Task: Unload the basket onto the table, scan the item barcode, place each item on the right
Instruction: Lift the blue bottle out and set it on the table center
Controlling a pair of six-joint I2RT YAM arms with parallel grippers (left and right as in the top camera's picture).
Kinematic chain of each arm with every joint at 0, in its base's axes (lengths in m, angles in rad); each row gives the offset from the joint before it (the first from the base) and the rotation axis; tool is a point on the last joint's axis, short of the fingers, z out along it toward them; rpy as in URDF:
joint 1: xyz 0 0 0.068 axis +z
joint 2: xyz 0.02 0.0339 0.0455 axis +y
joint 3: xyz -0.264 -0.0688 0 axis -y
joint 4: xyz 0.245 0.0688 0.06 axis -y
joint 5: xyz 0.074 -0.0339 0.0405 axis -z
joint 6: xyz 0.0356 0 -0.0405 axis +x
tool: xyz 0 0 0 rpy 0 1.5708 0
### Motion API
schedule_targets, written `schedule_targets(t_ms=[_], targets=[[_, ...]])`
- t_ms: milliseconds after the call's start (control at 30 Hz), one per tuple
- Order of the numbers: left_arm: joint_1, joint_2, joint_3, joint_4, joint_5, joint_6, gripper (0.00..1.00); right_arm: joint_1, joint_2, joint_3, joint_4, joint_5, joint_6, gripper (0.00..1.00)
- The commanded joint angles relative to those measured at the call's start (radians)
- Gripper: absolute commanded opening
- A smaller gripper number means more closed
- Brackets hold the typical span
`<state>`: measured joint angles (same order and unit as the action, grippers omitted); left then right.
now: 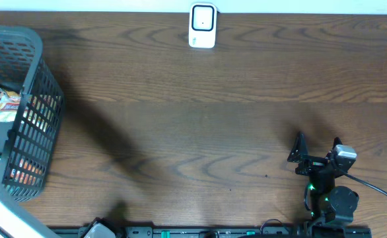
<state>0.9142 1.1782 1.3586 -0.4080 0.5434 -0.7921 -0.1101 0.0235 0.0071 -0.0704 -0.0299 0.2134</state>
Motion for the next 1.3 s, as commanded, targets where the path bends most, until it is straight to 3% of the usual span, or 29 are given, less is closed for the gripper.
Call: schedule_targets(t_ms=[0,133,233,433,600,933,1267], targets=[[-0.148,-0.085,0.029,0.056,0.17,-0.066,0.08,0.002,-0.004,-0.001,-0.004,0.001,0.01,0.99],[-0.465,-0.085,0.023,0.003,0.178,0.046,0.08,0.002,-0.004,-0.001,-0.004,0.001,0.01,0.99],[-0.69,-0.04,0.009,-0.143,0.097,0.178,0.08,0.002,-0.004,-0.001,-0.004,0.001,0.01,0.99],[-0.991,0.107,-0.028,-0.427,-0.231,0.317,0.08,0.002,-0.004,-0.001,-0.004,0.001,0.01,0.99],[-1.164,0.315,-0.05,-0.463,-0.336,0.381,0.08,0.002,-0.004,-0.001,-0.004,0.001,0.01,0.99],[-1.272,0.674,-0.051,-0.359,-0.345,0.406,0.08,0.002,-0.004,-0.001,-0.004,0.001,0.01,0.99],[-1.287,0.784,-0.051,-0.293,-0.267,0.402,0.08,0.002,-0.003,-0.001,-0.004,0.001,0.01,0.99]])
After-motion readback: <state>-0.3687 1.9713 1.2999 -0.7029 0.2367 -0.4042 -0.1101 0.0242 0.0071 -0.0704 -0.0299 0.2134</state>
